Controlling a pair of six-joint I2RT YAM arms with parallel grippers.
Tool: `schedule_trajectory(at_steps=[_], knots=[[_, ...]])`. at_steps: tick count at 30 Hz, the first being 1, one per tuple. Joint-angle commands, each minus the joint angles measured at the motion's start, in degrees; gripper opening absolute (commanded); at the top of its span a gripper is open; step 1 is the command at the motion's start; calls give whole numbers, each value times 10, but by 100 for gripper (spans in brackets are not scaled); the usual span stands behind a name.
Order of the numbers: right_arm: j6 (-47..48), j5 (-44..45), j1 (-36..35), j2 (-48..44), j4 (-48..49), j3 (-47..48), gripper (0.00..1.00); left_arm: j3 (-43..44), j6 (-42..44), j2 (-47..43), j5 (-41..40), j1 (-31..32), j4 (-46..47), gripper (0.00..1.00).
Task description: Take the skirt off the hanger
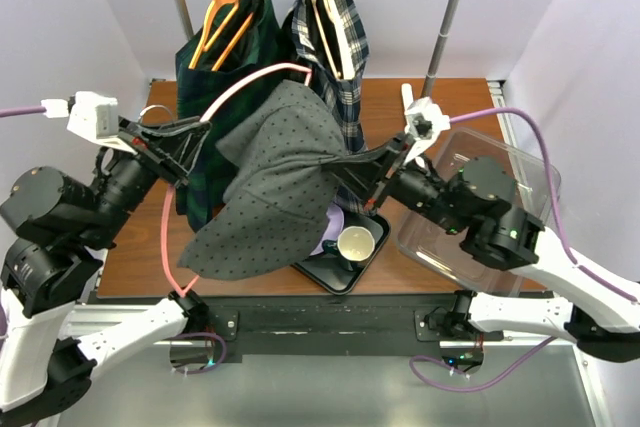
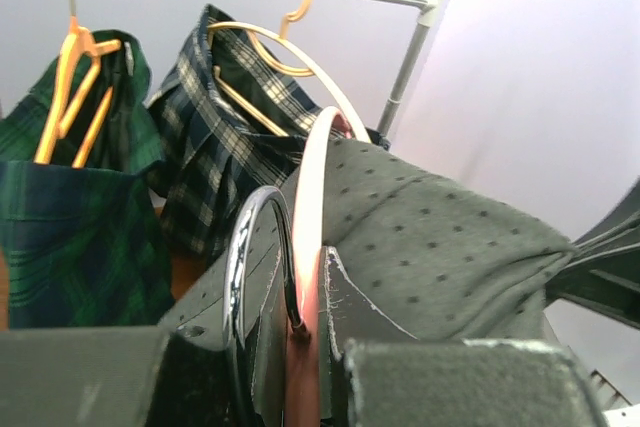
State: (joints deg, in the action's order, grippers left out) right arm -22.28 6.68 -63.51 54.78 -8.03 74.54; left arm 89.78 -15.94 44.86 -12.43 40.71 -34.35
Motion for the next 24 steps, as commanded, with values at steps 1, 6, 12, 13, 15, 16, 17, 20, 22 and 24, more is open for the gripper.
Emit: schedule_trajectory(at_steps=[1,6,12,13,15,16,17,20,22,24], knots=[[53,91,6,-56,62,73,0,16,68,-10,-88,-8,-52,0],[72,119,6,-53,79,136,0,15,68,-13,-98,-8,-66,0],[116,125,5,-46,163,171,0,12,68,-22,-97,-7,-78,0],[127,135,5,-43,176,176,0,11,67,-25,-97,-8,-82,0],[180,169,5,-21,193,216,0,11,65,-27,-94,-7,-84,0],[205,181,5,-9,193,233,0,12,65,-28,-92,-8,-85,0],[260,209,5,19,194,249,0,14,65,-29,-87,-7,-86,0],[376,260,5,59,191,312,0,20,65,-31,-81,-8,-90,0],[442,322,6,89,203,336,0,23,65,-33,-78,-8,-92,0],[550,385,5,101,253,325,0,23,65,-36,-72,-7,-92,0]])
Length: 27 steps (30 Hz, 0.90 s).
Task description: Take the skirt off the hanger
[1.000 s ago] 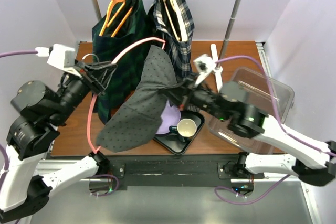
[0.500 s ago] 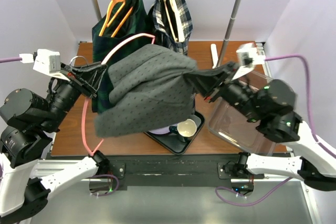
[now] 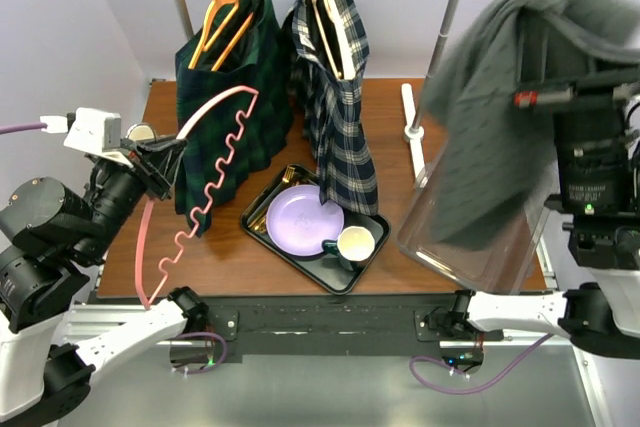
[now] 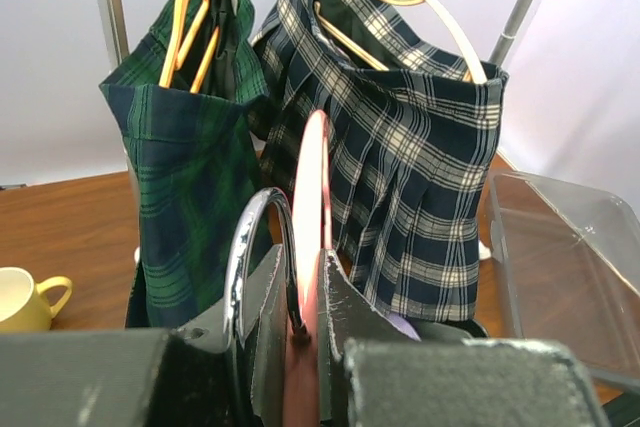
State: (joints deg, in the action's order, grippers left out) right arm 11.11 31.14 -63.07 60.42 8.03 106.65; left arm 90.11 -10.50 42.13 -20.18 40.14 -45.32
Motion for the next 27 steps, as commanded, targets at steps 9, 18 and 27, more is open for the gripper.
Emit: schedule_trajectory(at_steps=[9,18,27], knots=[[436,278,1,-34,185,-197,0,46,8,-6,61,-2,35,0],[513,325,9,-95,214,-311,0,65,8,-1,77,-2,44,0],[445,357,156,-79,-47,-333,0,55,7,-6,81,-2,49,0]])
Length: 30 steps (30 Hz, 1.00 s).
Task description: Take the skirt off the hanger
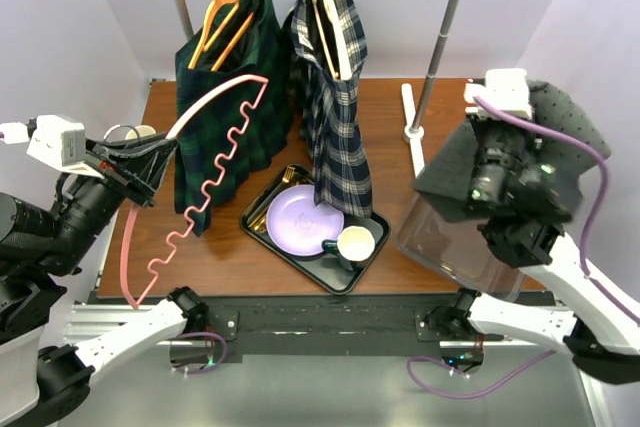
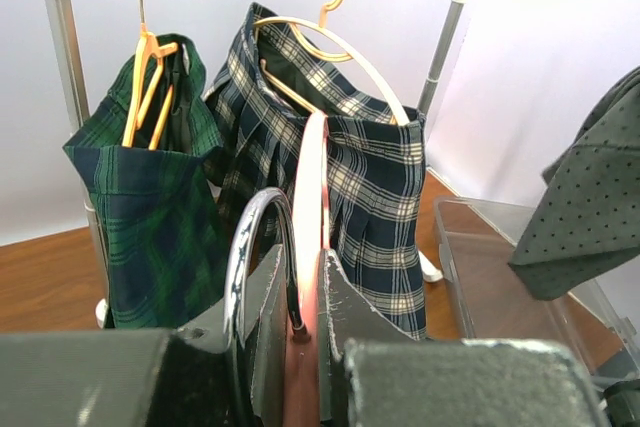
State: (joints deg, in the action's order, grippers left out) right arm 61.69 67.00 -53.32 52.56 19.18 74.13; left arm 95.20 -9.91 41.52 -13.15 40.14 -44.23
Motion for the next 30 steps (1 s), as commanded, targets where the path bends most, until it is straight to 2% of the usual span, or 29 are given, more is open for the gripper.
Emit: schedule_trajectory(at_steps=[1,3,6,9,13,16,17,19,22,25,26,30], knots=[[-59,2,68,-3,-175,-23,0,4,2,0,10,-2,39,0],[-37,18,92,-4,-140,-79,0,5,2,-1,11,-2,41,0],[-38,-15,127,-18,-122,-159,0,9,7,2,8,-2,40,0],[-120,-47,147,-22,-128,-231,0,12,9,6,6,-2,38,0],[-294,-83,154,-9,-150,-325,0,11,14,11,5,-2,44,0],[-397,-48,157,25,-229,-301,0,8,15,13,8,-2,56,0],[-401,-23,169,32,-195,-306,0,8,15,14,14,-2,60,0],[-442,20,186,50,-194,-297,0,9,16,17,20,-2,64,0],[-505,52,232,68,-242,-268,0,9,22,20,23,-2,70,0],[-503,102,280,62,-257,-244,0,15,31,25,23,-2,67,0],[-500,102,310,54,-255,-234,0,23,31,27,23,-2,64,0],[-486,80,344,-3,-257,-213,0,34,28,30,29,-2,54,0]])
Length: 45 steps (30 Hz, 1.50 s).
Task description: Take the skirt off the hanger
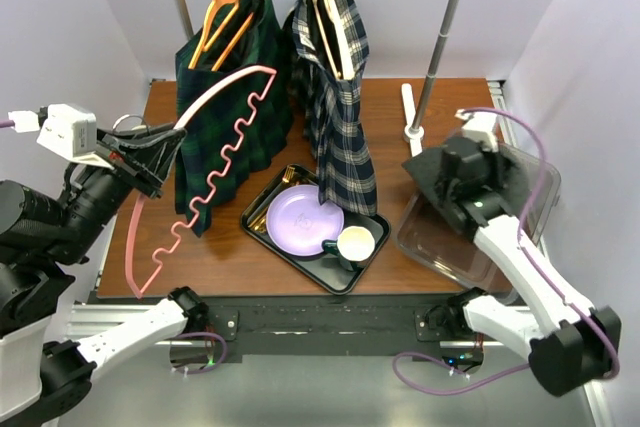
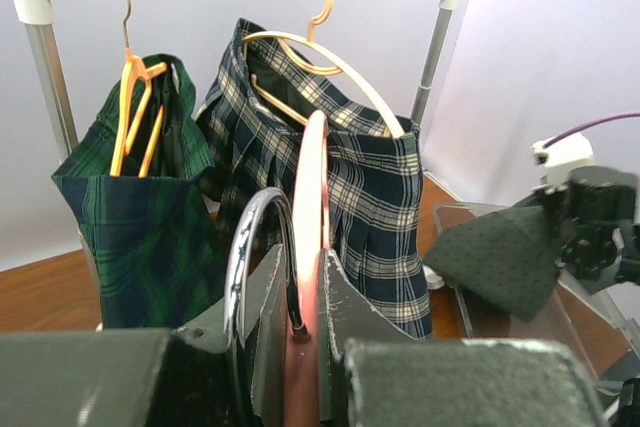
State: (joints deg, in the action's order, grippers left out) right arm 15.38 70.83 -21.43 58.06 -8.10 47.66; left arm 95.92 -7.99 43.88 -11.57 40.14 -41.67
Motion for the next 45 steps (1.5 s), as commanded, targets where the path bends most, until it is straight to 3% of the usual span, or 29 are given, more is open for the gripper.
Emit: schedule_trajectory(at_steps=[1,3,6,10,16,25,27,29,31,32,35,42,45], knots=[[2,42,25,-67,28,53,0,31,5,5,16,-2,27,0],[8,30,26,-69,20,62,0,31,3,1,20,-2,25,0],[-59,-9,26,-55,-44,63,0,24,1,-9,17,-2,28,0],[-231,-130,25,-30,-132,44,0,30,4,-6,17,-2,21,0],[-329,-323,25,-52,-49,-44,0,45,8,4,17,-2,10,0],[-469,-306,26,-21,-64,-114,0,34,24,-1,16,-2,7,0],[-458,-336,26,-21,-62,-113,19,34,35,4,29,-2,4,0],[-439,-340,25,-18,-97,-67,47,32,39,7,59,-2,5,0],[-417,-341,25,-21,-157,0,57,26,45,8,100,-2,6,0],[-403,-346,25,-29,-168,20,67,23,46,7,112,-2,8,0],[-347,-428,25,-35,-204,96,83,8,46,3,157,-2,10,0],[-264,-646,25,-51,-308,287,87,1,52,7,213,-2,-21,0],[-223,-801,26,-61,-315,355,89,-1,55,9,247,-2,-34,0]])
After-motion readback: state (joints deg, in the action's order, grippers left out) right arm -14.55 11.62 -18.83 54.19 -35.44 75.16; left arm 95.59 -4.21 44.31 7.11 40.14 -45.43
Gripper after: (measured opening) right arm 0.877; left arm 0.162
